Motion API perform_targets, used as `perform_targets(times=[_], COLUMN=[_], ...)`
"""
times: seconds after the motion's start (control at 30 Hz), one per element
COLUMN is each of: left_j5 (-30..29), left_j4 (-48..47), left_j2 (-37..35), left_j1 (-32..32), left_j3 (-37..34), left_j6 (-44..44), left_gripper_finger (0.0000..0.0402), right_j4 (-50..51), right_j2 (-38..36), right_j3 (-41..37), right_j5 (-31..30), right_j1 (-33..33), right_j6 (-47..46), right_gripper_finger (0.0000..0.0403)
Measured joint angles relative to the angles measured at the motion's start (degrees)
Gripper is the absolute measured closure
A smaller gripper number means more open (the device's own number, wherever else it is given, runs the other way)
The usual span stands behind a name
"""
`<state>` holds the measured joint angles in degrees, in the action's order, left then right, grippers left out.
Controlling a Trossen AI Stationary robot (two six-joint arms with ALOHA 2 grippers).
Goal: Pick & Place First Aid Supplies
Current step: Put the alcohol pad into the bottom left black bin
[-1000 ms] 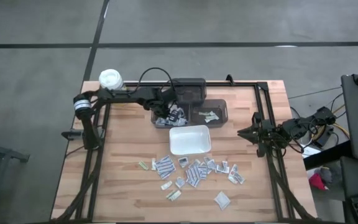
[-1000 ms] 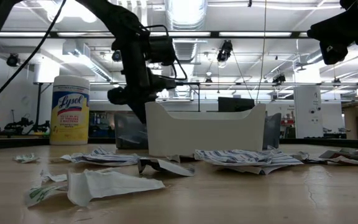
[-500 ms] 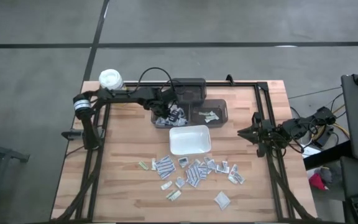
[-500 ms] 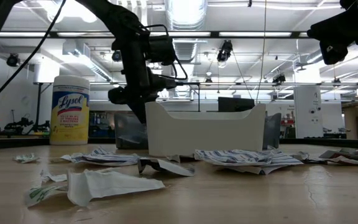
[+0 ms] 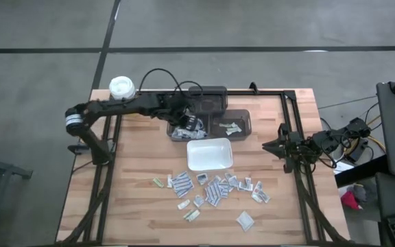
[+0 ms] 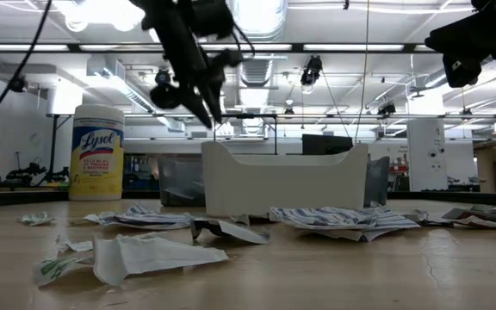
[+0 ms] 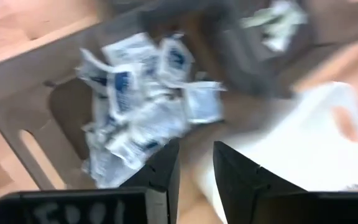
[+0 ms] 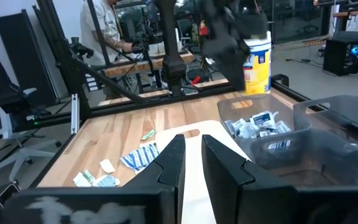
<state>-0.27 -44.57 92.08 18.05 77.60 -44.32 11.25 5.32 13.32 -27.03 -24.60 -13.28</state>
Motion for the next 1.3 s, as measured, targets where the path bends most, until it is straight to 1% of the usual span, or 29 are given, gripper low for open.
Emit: perform_targets(times=[0.17,0.3,0.5,0.6,0.67,0.83,0.93,1.1,1.3], left_j5=[-1.93,-4.89,-9.92,-13.03,-14.28,-14.33,-14.34,-13.09,-7.27], left_j4=[-0.03,-0.01,0.02,0.52,1.35,6.97,11.13,15.3,15.96], left_j2=[-4.68,-6.62,-6.47,-5.31,-4.34,-1.22,0.87,5.32,11.54], left_j1=[-5.29,-11.33,-21.8,-27.4,-31.13,-39.14,-41.97,-44.16,-44.79], left_j3=[0.04,0.04,0.0,-0.01,-0.04,-0.04,-0.04,0.14,2.69], left_j6=[-3.06,-6.18,-11.29,-14.2,-14.55,-16.19,-18.28,-25.62,-35.69], left_gripper_finger=[0.0312,0.0312,0.0312,0.0312,0.0312,0.0312,0.0312,0.0312,0.0312], right_j4=[0.0,0.02,0.02,0.02,0.02,0.02,0.06,0.16,0.25], right_j2=[0.0,0.0,0.0,0.0,0.02,0.04,0.04,0.04,0.04], right_j3=[0.0,0.0,0.0,0.0,0.0,0.0,0.0,0.0,0.0], right_j5=[0.0,0.0,0.02,0.02,0.02,0.04,0.04,0.03,0.04], right_j1=[0.0,0.0,0.0,0.0,0.0,0.0,0.0,0.0,0.0], right_j6=[0.0,-0.08,-0.22,-0.22,-0.22,-0.2,-0.06,0.22,0.22], right_gripper_finger=[0.0351,0.0351,0.0351,0.0351,0.0351,0.0351,0.0351,0.0351,0.0351])
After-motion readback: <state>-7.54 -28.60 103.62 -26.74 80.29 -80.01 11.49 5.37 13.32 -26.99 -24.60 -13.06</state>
